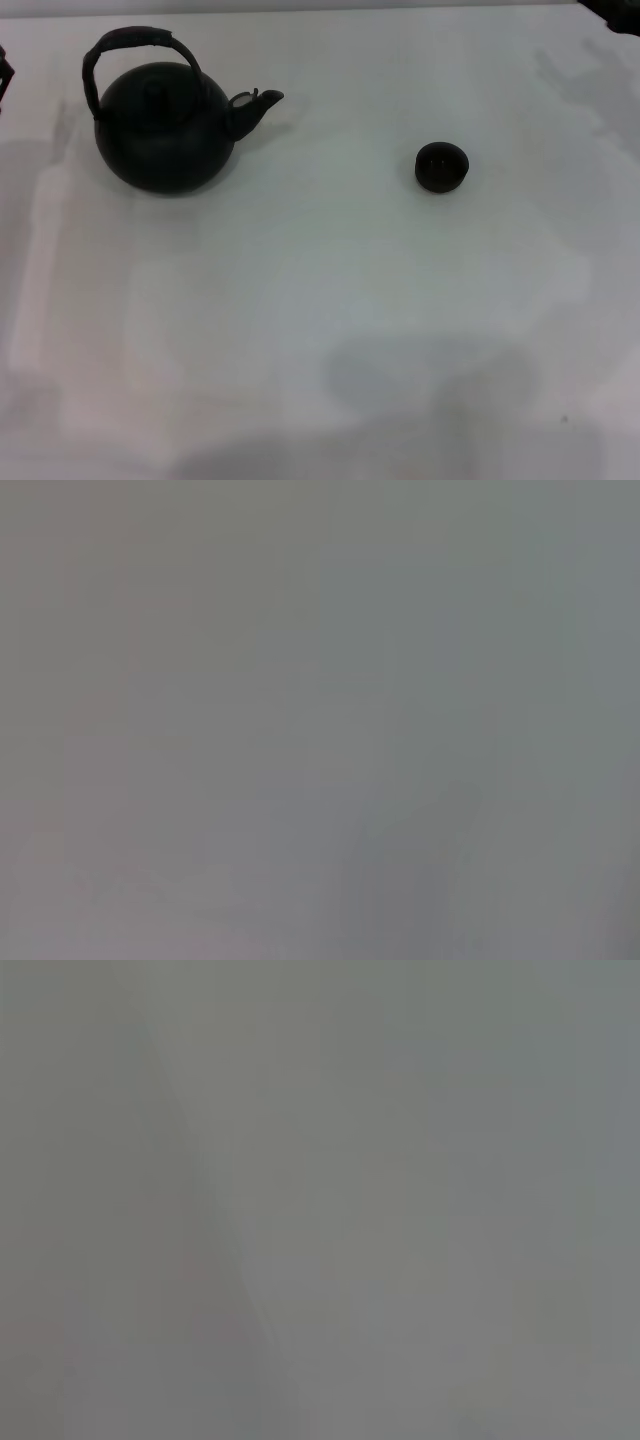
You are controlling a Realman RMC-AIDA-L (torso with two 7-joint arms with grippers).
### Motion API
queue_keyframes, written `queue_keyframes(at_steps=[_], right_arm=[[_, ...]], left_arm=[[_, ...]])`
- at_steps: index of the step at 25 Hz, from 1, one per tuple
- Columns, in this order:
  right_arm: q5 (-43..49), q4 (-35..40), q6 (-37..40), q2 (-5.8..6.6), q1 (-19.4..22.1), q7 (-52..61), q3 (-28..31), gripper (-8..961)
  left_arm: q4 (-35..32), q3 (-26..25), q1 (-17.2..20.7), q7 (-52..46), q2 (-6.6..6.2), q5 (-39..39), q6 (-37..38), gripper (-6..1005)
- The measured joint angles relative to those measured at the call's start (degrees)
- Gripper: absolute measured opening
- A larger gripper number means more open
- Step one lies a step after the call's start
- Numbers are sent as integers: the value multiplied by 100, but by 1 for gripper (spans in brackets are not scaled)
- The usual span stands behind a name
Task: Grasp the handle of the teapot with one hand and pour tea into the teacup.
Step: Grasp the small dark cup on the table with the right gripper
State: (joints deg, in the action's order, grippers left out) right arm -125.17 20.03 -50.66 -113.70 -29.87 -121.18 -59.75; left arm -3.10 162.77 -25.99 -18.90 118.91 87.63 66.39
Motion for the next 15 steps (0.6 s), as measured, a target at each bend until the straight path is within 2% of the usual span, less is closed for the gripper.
queue_keyframes(at_steps=[4, 7, 9, 10, 12, 15], right_arm=[[1613, 893, 80, 181, -66, 1638, -255, 830], [2755, 1532, -177, 224, -118, 2564, -275, 829], [3485, 2003, -498, 220, -141, 3086, -281, 828], [4163, 2452, -837, 191, -195, 3592, -282, 828], [4481, 2645, -987, 174, -237, 3814, -284, 828], [5594, 3256, -1466, 62, -439, 4634, -362, 827]], left_arm=[[4, 0, 22, 0, 0, 0, 2, 859], [18, -15, 36, 0, 0, 0, 4, 859], [24, -24, 41, 0, 0, 0, 6, 859], [27, -26, 42, 0, -2, 0, 6, 859], [28, -29, 44, 0, -5, 0, 6, 859], [29, -36, 50, 0, -8, 0, 7, 859]])
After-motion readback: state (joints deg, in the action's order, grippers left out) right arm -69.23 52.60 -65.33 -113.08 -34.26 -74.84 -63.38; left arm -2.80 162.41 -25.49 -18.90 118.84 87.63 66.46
